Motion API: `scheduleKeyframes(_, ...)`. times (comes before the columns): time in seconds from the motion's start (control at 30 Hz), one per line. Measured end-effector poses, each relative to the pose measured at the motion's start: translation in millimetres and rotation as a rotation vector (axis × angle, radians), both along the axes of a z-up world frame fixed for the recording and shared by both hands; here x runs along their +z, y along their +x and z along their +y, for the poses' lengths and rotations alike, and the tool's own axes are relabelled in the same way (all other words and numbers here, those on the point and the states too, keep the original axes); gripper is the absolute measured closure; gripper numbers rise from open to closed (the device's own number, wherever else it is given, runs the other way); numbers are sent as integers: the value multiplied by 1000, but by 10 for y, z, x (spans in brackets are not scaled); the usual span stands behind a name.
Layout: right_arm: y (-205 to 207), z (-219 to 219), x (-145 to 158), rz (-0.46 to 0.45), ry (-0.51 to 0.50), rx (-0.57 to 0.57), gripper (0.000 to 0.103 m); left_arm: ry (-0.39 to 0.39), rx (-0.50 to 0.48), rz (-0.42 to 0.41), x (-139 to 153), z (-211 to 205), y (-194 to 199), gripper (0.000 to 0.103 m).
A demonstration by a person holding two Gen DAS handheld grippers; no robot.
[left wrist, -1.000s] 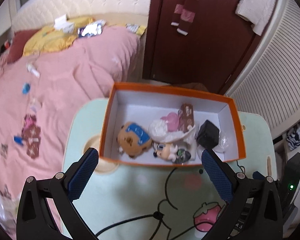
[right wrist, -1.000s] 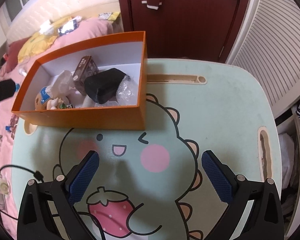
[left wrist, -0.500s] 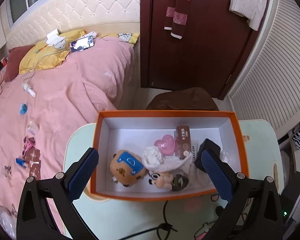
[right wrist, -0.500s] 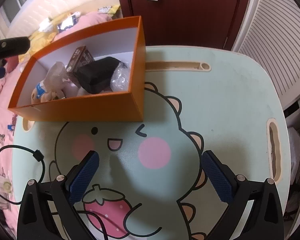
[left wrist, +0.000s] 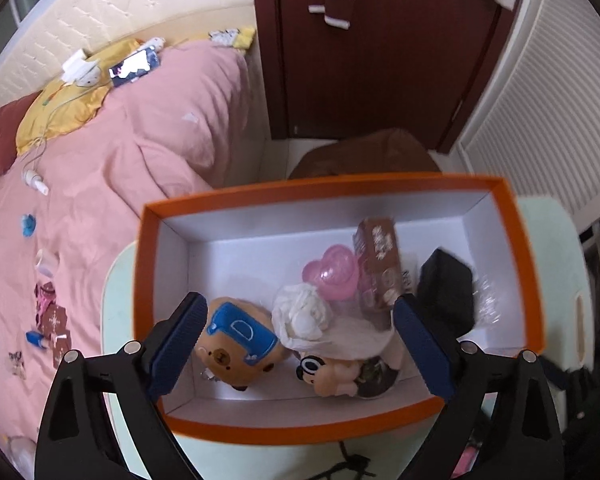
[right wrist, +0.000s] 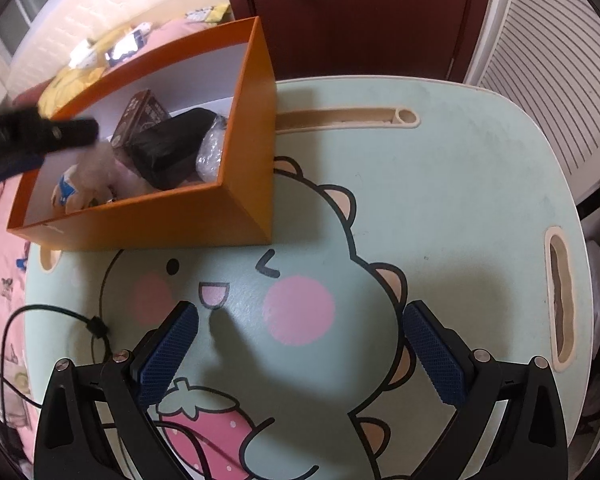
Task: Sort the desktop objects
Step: 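Reach the left tool into the orange box and grasp the white tissue, then lift the tissue out with the left tool, set it on the table, open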
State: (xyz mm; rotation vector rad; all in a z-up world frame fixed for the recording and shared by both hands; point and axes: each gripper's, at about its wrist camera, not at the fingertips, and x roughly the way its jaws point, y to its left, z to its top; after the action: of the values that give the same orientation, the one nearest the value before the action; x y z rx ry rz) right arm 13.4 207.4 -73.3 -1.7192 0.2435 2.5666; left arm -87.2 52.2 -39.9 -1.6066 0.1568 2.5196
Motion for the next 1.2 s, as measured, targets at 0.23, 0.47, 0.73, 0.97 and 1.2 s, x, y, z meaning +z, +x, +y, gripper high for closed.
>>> scheduleKeyframes(0.23,-30,13,2,2,2,4,0,-89,-23,17,-199,-12,27,51)
scheduleKeyframes(0.47,-42,4,-4,3,9,9,0,114,1,55,-24,-261,93,81)
scheduleKeyframes(0.73,41,-8,22,13,28,36,0,188,2,170,490,-439,385,81)
scheduleKeyframes(0.97,132,-52,64,23,46,37,0,244,16,162,491,-655,780,81)
scheduleKeyframes(1.2,214,-114,111,36,68,23,0,262,26,79,-65,-629,1016,81)
